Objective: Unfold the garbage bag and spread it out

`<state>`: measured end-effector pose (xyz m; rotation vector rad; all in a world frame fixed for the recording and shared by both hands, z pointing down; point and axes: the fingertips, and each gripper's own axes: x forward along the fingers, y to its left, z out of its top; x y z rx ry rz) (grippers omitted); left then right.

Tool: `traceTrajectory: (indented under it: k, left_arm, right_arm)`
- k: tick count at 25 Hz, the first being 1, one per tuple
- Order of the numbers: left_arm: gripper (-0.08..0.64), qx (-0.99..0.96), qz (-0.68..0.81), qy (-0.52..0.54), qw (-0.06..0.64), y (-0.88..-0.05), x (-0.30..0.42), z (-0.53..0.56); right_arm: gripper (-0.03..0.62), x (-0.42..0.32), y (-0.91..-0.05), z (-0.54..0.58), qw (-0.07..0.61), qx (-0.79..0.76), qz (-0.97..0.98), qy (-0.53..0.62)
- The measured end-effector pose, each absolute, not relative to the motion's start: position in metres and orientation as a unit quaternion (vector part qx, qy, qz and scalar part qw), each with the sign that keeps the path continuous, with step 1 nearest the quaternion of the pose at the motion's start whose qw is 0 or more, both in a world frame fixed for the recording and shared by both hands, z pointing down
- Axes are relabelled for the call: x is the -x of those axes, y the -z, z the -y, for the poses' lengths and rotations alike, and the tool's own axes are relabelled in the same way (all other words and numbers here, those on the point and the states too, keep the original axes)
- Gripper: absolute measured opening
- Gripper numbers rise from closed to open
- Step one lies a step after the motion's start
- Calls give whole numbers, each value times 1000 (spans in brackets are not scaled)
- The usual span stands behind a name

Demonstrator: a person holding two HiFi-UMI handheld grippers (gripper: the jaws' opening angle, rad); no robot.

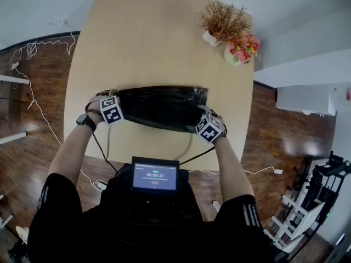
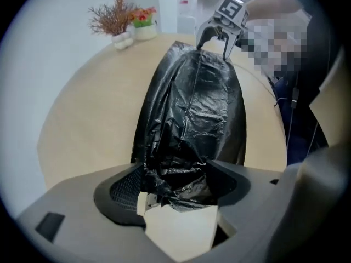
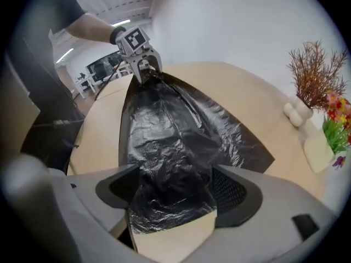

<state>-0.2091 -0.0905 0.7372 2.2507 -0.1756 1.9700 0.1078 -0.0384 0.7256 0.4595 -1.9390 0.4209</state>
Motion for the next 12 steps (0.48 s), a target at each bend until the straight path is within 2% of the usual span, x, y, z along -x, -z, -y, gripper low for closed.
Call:
traceTrajectory:
  k: [6,12]
  left_arm:
    - [367,-746,55,-659,74,-747,207,87]
    - [367,-777,82,-619,75,-717,198,92]
  right_arm:
    - [445,-105,-727,39,524,-205,808,-175]
    - [448,-88,-679,52,452,-255,839,-166]
